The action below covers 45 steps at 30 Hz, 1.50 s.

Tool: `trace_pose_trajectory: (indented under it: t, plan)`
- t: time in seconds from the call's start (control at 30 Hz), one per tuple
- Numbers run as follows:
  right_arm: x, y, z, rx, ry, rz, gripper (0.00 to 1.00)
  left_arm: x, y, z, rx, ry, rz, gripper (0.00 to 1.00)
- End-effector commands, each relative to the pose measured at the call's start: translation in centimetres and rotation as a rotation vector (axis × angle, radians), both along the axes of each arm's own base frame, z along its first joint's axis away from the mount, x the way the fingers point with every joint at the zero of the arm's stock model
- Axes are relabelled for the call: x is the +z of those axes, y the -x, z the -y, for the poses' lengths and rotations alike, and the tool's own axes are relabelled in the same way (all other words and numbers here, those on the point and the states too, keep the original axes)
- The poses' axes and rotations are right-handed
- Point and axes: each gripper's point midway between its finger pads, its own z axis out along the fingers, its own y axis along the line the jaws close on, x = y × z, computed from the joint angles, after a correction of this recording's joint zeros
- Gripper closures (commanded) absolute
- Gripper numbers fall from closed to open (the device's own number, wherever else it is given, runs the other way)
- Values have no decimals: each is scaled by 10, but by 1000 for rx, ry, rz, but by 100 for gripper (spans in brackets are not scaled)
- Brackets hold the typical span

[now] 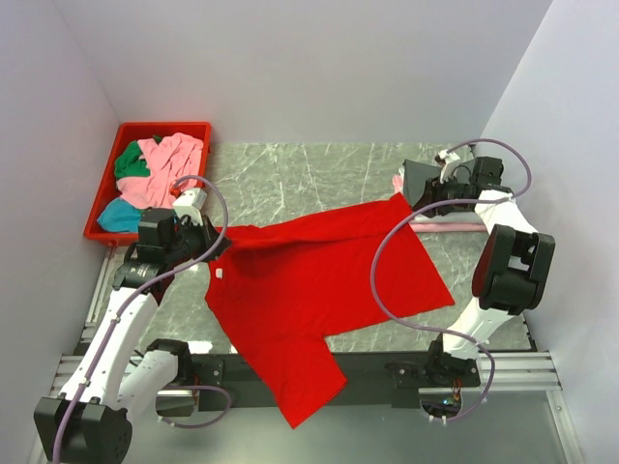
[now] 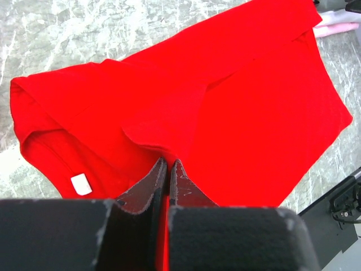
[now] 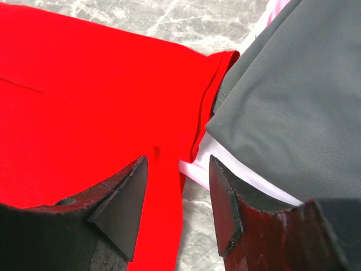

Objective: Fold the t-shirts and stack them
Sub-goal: Fold the tshirt

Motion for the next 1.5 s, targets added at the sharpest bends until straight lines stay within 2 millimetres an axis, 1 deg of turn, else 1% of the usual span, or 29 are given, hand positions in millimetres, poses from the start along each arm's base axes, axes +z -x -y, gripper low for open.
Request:
trace_pose_trajectory:
  t: [0.0,0.17,0.27,0.37,0.4,0.47,0.5,0.57,0.6,0.67,0.7,0.73,0.77,0.8,0.83,0.87,0.9,0.93,0.97,1.0,1.03,1.1,1.13,1.2,1.23,1.3,1.33,1.43,1.47]
  plan:
    - [22,1,-1,15,-12,60,45,21,0,7,-26,34,43,99]
    - [22,2,-1,12,-18,57,45,18,0,10,-33,49,22,99]
    - [23,2,-1,10,-19,61,45,20,-1,10,-36,51,23,98]
    - [24,3,0,10,-20,63,45,26,4,14,-68,59,41,86]
    - [25,3,-1,13,-20,65,45,28,6,16,-85,65,52,77]
    - [25,3,0,11,-22,64,45,36,12,21,-127,81,84,69]
    - [26,3,1,11,-22,66,45,39,14,23,-140,87,93,63]
    - [27,3,1,10,-23,68,45,48,22,30,-196,110,126,56]
    - [27,3,1,10,-23,68,45,52,25,32,-213,118,137,50]
    - [28,4,2,10,-25,68,45,58,29,35,-237,131,146,45]
    - [28,5,2,11,-26,70,45,61,26,33,-225,125,151,43]
    - [28,5,1,13,-28,67,45,58,22,31,-198,122,134,42]
    - [28,6,0,16,-35,65,45,54,18,28,-167,113,114,41]
    - [29,6,-2,21,-41,66,45,51,9,20,-110,90,105,39]
    - [28,8,-3,24,-45,61,45,40,2,18,-90,81,60,38]
    - [28,9,-3,26,-49,59,45,35,-2,17,-78,73,36,38]
    - [29,10,-4,29,-55,59,45,29,-6,17,-71,65,9,35]
    - [28,12,-6,35,-58,55,45,11,-11,19,-79,62,-65,31]
    - [29,14,-7,42,-62,53,44,3,-14,19,-82,57,-105,28]
    - [28,16,-9,48,-66,47,44,-5,-15,20,-84,49,-155,27]
    - [28,18,-11,58,-75,47,44,-27,-20,21,-81,28,-236,27]
    - [28,25,-15,73,-84,32,44,-43,-26,19,-66,-18,-296,28]
    - [27,30,-17,83,-92,21,44,-63,-28,16,-49,-63,-355,29]
    - [28,36,-20,92,-99,16,44,-76,-35,13,-16,-106,-382,33]
    - [26,39,-21,95,-104,9,44,-87,-39,11,2,-131,-402,33]
    - [28,45,-24,104,-111,4,44,-96,-42,8,26,-151,-423,37]
    - [26,47,-25,107,-116,-3,43,-105,-42,8,25,-167,-449,38]
    - [26,53,-28,116,-128,-15,43,-121,-44,9,37,-212,-483,41]
    - [26,55,-29,120,-130,-14,43,-122,-46,6,53,-228,-483,42]
